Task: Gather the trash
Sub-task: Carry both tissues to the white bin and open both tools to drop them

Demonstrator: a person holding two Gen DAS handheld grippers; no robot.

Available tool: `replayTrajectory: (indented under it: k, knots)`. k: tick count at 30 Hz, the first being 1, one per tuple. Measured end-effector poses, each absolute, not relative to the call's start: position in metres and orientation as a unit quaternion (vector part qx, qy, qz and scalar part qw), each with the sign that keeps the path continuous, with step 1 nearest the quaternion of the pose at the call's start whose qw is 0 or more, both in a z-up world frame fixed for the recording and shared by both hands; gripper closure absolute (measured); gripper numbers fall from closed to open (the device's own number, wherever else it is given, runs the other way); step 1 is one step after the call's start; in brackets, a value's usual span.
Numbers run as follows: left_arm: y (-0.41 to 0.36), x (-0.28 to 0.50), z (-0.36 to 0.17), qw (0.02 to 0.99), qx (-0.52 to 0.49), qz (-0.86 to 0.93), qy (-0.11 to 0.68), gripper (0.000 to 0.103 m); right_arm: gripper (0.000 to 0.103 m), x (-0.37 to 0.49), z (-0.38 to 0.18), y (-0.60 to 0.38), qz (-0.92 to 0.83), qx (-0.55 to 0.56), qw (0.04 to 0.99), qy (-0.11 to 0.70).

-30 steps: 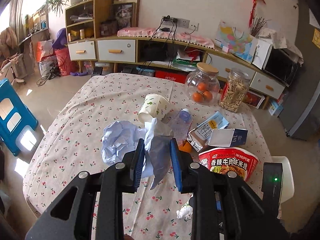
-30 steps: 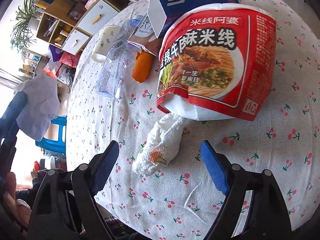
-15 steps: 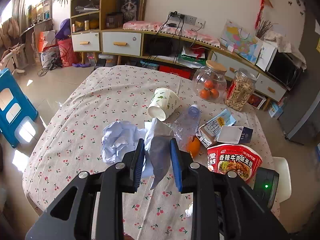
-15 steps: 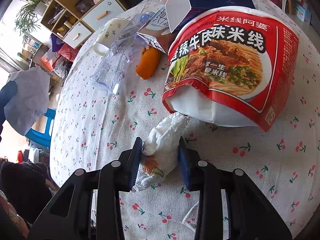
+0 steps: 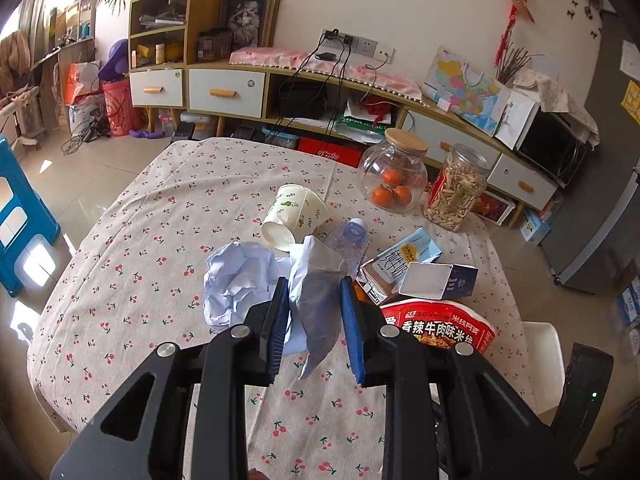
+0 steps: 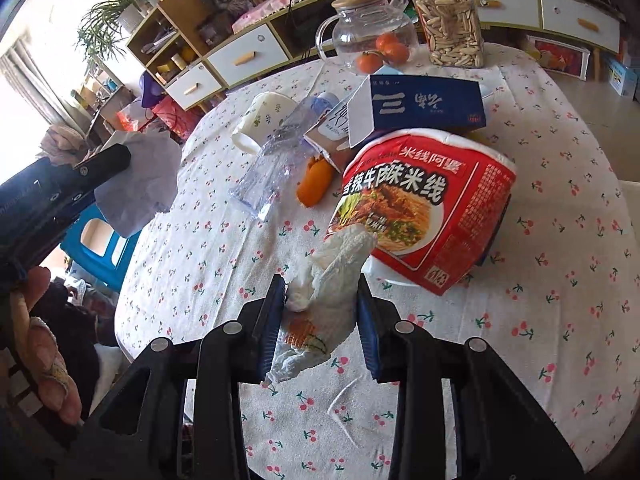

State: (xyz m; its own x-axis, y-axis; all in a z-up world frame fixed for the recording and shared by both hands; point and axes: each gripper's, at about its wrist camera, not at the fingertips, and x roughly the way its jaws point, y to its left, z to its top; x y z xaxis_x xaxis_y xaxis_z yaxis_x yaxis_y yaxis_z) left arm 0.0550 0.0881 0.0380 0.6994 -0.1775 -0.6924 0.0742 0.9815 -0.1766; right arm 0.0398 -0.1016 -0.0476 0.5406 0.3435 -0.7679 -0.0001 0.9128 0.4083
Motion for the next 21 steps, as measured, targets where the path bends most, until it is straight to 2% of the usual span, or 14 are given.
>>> replayTrajectory:
  k: [7, 21]
  knots:
    - [0.051, 0.056, 0.045, 0.921, -0.083, -0.106, 0.365, 0.077, 0.070, 0.036, -0.024, -0.164, 0.042, 0.196, 0.886, 0.419]
    - [-0.047, 0.053, 0.045, 0.920, -0.072, -0.181, 0.341, 0.077, 0.070, 0.001, -0.011, -0.297, -0.127, 0.147, 0.920, 0.341]
